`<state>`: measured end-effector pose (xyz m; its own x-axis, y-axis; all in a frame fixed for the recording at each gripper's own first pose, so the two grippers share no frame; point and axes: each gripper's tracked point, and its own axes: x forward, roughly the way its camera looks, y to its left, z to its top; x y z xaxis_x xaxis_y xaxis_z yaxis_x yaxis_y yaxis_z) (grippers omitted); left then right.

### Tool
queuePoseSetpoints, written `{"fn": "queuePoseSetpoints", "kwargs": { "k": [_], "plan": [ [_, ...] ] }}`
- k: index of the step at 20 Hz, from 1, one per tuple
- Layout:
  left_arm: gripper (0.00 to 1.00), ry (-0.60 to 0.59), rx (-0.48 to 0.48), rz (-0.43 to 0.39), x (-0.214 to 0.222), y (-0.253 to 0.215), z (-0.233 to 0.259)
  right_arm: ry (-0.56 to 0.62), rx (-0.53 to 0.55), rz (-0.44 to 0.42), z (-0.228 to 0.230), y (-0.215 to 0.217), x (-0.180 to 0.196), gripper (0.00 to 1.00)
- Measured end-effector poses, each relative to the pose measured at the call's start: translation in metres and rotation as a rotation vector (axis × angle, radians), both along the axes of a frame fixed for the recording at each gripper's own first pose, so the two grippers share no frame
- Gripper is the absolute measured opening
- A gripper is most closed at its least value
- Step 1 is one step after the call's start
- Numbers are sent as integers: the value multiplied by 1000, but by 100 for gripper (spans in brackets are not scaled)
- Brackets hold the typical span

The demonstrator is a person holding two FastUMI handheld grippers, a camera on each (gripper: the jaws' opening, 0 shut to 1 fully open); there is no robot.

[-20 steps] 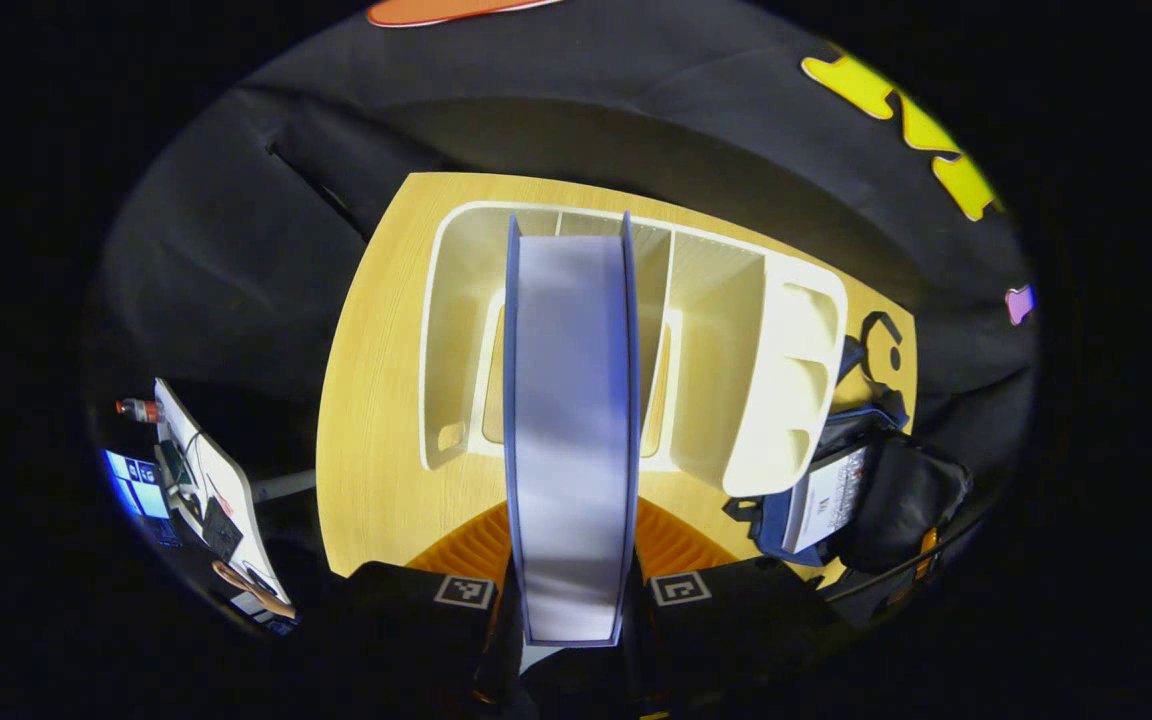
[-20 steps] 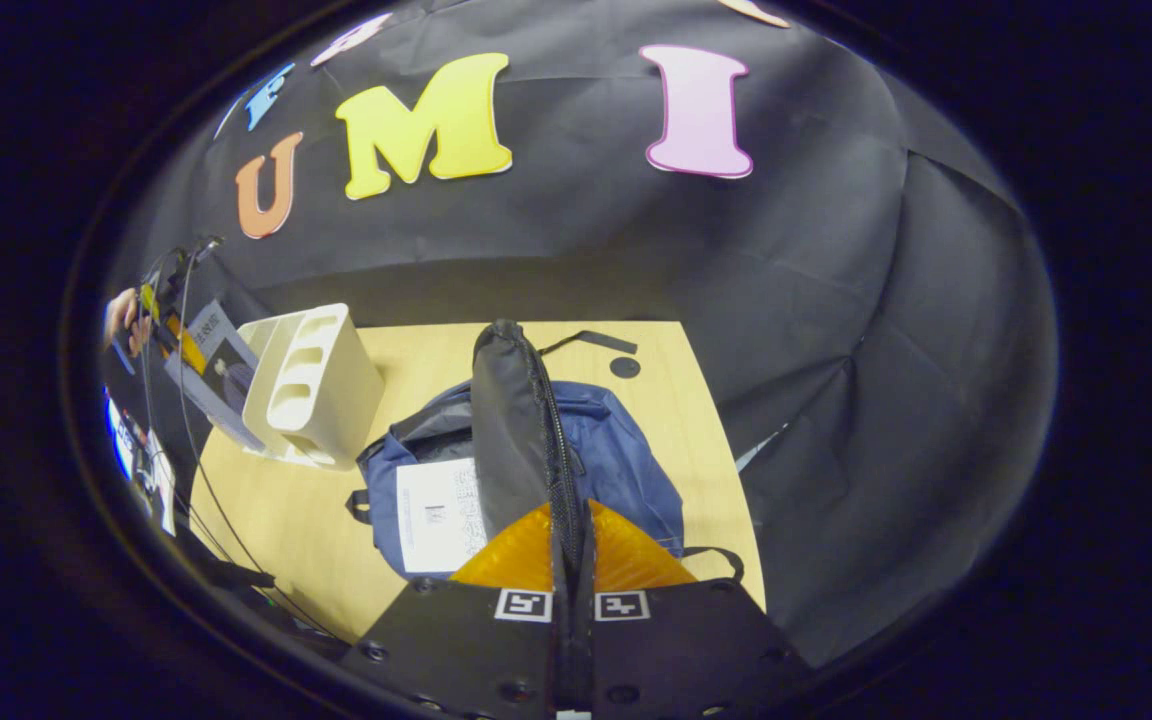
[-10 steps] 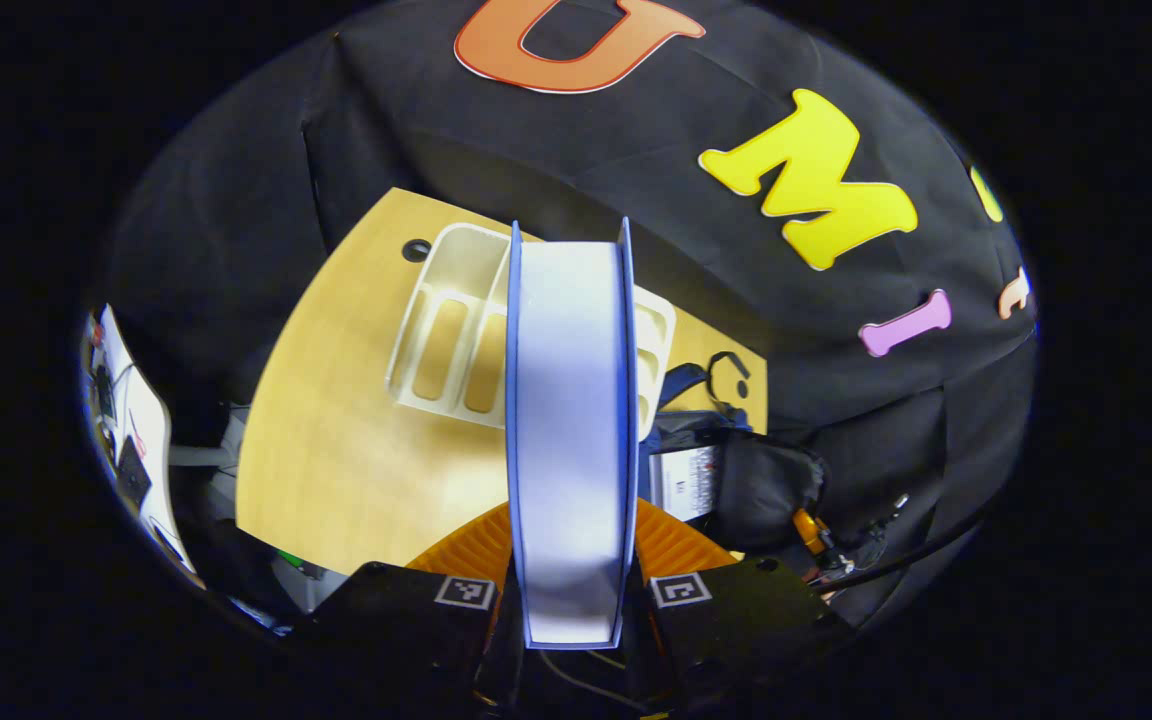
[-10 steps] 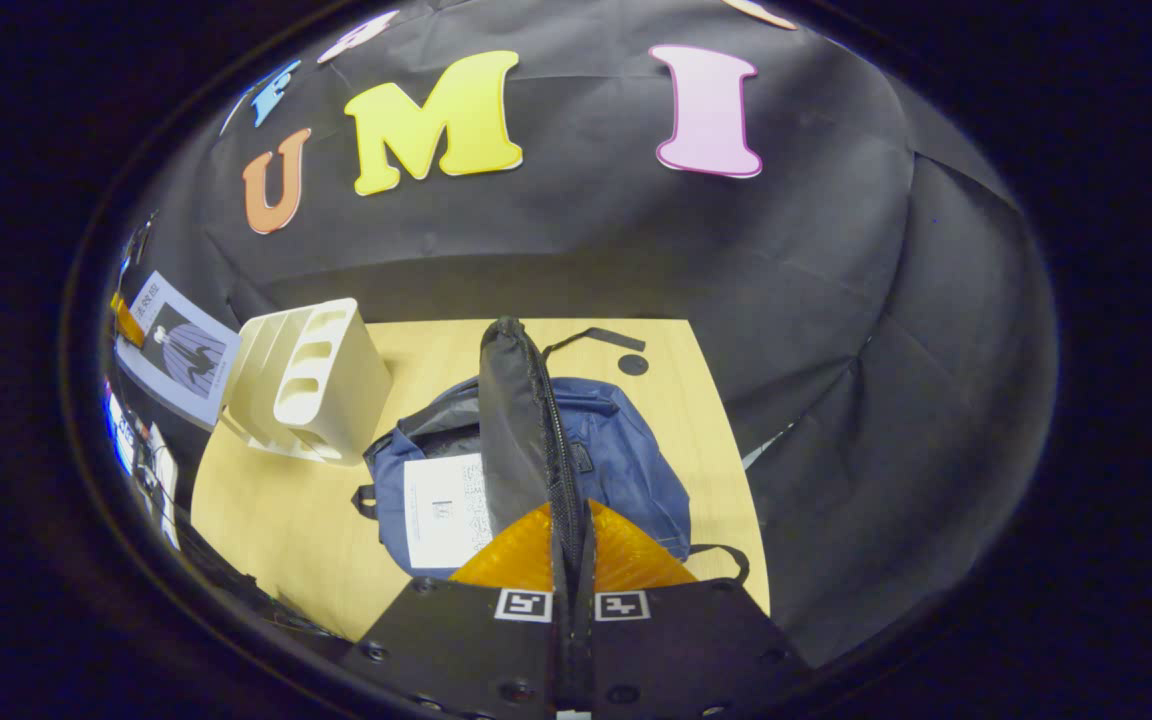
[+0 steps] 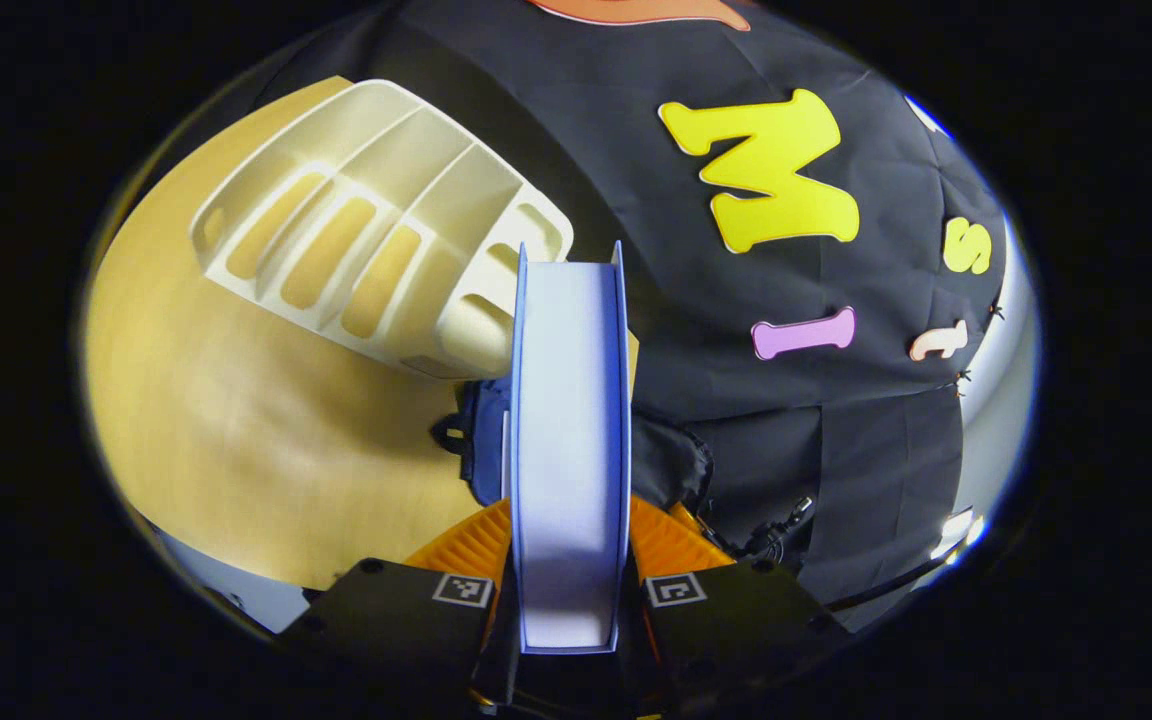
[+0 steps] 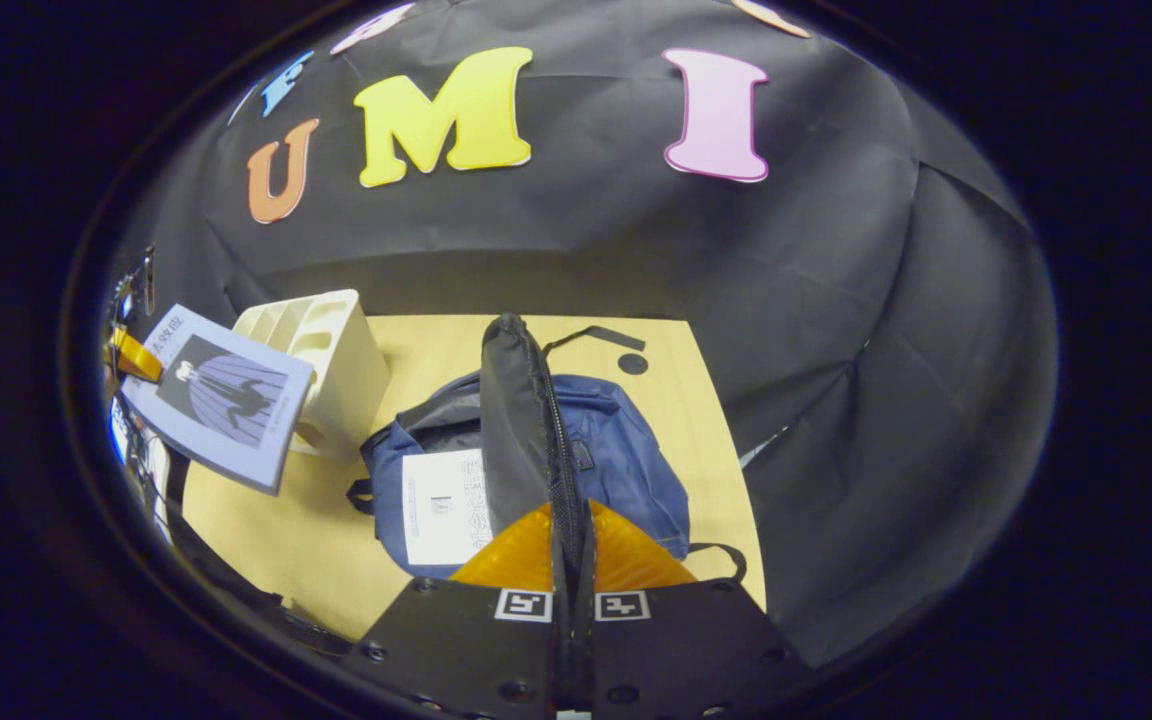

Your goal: Open the schoolbag, grab two books from the bookshelf and put them into the schoolbag.

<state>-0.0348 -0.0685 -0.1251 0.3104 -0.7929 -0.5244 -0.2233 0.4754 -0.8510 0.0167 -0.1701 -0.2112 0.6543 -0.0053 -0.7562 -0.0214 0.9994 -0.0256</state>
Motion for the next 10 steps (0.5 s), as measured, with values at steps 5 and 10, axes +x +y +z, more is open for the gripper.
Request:
{"fn": "queuePoseSetpoints", "kwargs": {
  "k": [5,10],
  "plan": [
    [41,-67,-26,-12,-2,-83,-54,4,-6,-12,2,-1,1,1],
    [42,-77,-25,-64,-12,-154,-102,12,-14,-19,4,-4,3,1]
  ]
}}
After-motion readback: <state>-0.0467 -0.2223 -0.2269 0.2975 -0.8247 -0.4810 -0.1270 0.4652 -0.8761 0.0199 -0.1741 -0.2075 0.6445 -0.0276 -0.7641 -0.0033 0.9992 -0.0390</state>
